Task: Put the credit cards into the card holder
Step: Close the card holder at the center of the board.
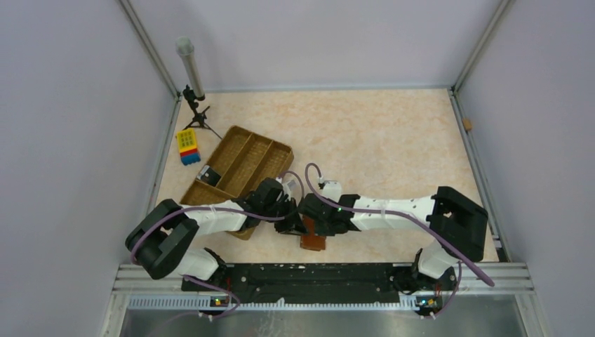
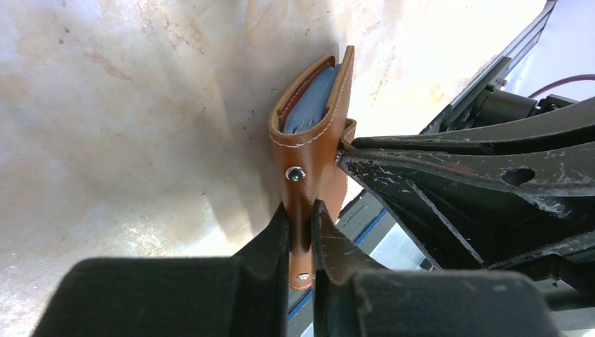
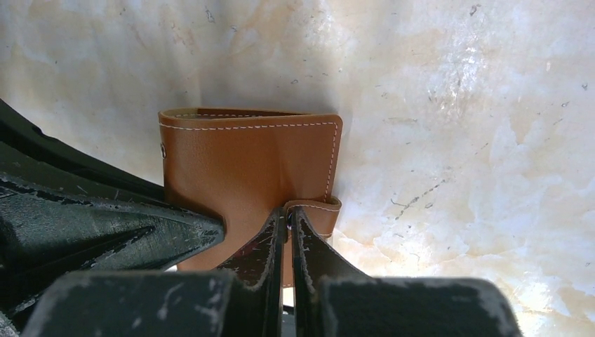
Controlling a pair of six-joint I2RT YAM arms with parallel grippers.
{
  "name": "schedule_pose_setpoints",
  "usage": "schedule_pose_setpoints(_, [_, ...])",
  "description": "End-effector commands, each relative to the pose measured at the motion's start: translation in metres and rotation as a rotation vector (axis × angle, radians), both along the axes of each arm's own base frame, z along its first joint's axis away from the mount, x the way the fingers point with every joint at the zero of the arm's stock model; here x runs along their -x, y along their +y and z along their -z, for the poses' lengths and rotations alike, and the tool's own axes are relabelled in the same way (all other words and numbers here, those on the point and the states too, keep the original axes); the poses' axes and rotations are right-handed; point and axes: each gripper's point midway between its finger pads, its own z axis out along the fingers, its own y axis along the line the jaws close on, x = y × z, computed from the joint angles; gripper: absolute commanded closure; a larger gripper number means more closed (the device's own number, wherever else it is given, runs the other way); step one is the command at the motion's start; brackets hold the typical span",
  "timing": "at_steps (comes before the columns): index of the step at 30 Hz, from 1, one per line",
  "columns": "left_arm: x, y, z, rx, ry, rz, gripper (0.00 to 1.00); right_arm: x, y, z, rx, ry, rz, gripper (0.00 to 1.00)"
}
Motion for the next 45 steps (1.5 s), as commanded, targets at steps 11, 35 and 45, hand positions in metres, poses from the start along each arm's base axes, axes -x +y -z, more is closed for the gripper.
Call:
schedule_pose_setpoints(11, [0.013, 0.026, 0.032, -0.154, 0.038, -0.010, 1.00, 0.003, 0.001, -0.015, -0.126, -0.066, 0.024, 1.00])
schedule_pose_setpoints(35, [0.015, 0.026, 0.034, -0.162, 0.043, -0.001, 1.00, 0.001, 0.013, -0.011, -0.157, -0.087, -0.029, 1.00])
schedule_pose_setpoints(45, [0.015, 0.025, 0.034, -0.160, 0.042, 0.002, 1.00, 0.001, 0.022, -0.010, -0.165, -0.092, -0.068, 1.00])
